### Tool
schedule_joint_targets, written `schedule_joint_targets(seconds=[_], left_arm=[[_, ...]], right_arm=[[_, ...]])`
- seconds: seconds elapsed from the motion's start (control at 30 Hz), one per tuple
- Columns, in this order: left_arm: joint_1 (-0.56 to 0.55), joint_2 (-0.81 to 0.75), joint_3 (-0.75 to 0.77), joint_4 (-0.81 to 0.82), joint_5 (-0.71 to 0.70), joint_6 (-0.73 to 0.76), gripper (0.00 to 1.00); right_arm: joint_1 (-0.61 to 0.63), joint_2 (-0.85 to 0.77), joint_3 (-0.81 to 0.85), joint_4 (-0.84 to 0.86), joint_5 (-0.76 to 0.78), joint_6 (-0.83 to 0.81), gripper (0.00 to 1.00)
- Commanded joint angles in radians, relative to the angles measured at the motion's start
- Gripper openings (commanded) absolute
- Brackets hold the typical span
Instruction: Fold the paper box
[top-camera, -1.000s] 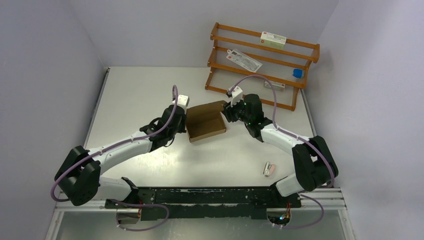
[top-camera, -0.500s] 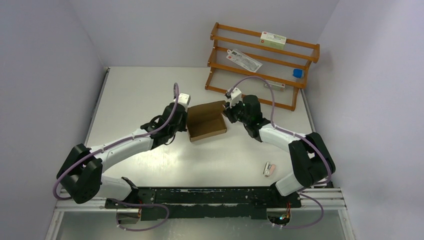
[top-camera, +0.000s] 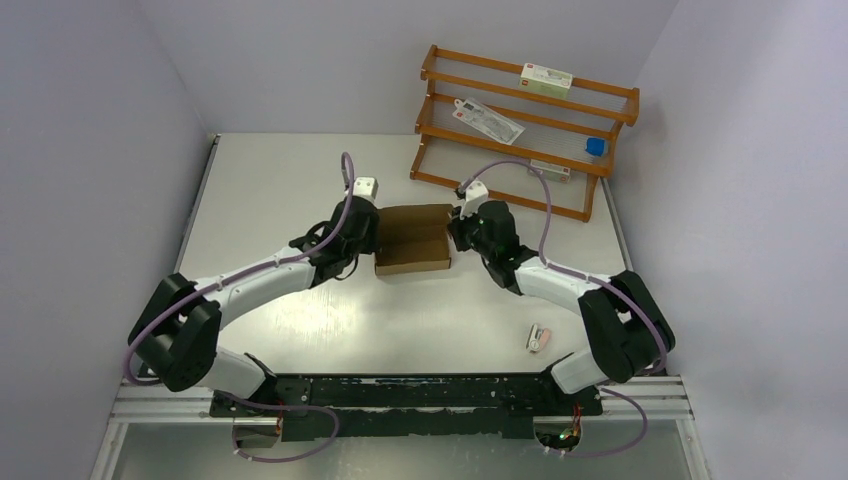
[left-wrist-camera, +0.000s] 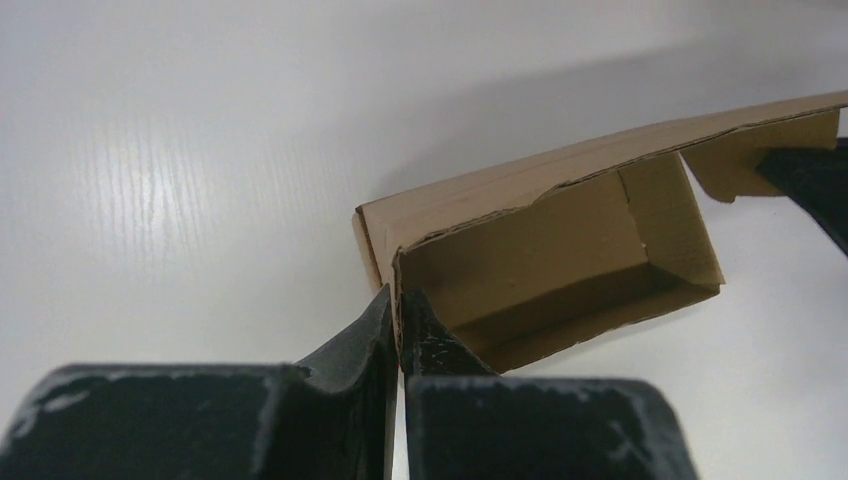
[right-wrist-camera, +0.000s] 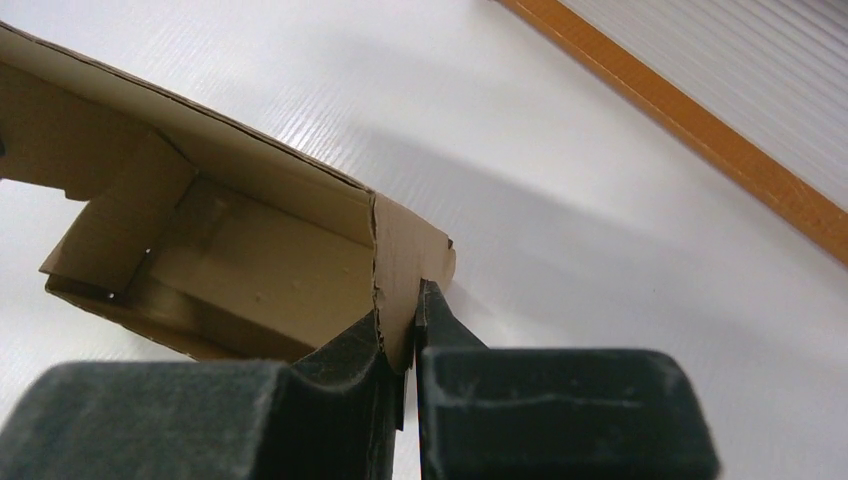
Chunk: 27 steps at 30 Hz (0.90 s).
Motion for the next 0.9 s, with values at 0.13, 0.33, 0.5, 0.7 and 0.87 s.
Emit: schedule_joint_targets(seconds=[0.13, 0.33, 0.5, 0.7, 0.87], left_arm=[[-0.007, 0.036, 0.004, 0.125, 0.101, -0.092, 0.07], [-0.007, 0.045, 0.006, 0.129, 0.129, -0.096, 0.07], [-0.007, 0.041, -0.024, 0.145, 0.139, -0.098, 0.07], [-0.007, 0.025, -0.062, 0.142, 0.127, -0.08, 0.07], [-0.007, 0.001, -0.104, 0.156, 0.116, -0.059, 0.07]], right_arm=[[0.091, -0.028, 0.018, -0.027, 0.135, 0.152, 0.09], [0.134, -0.017, 0.053, -0.083, 0.225, 0.239, 0.09], [0.152, -0.022, 0.058, -0.104, 0.269, 0.33, 0.09], [0.176, -0.012, 0.061, -0.129, 0.325, 0.391, 0.1], [0.206, -0.018, 0.026, -0.087, 0.367, 0.373, 0.1]])
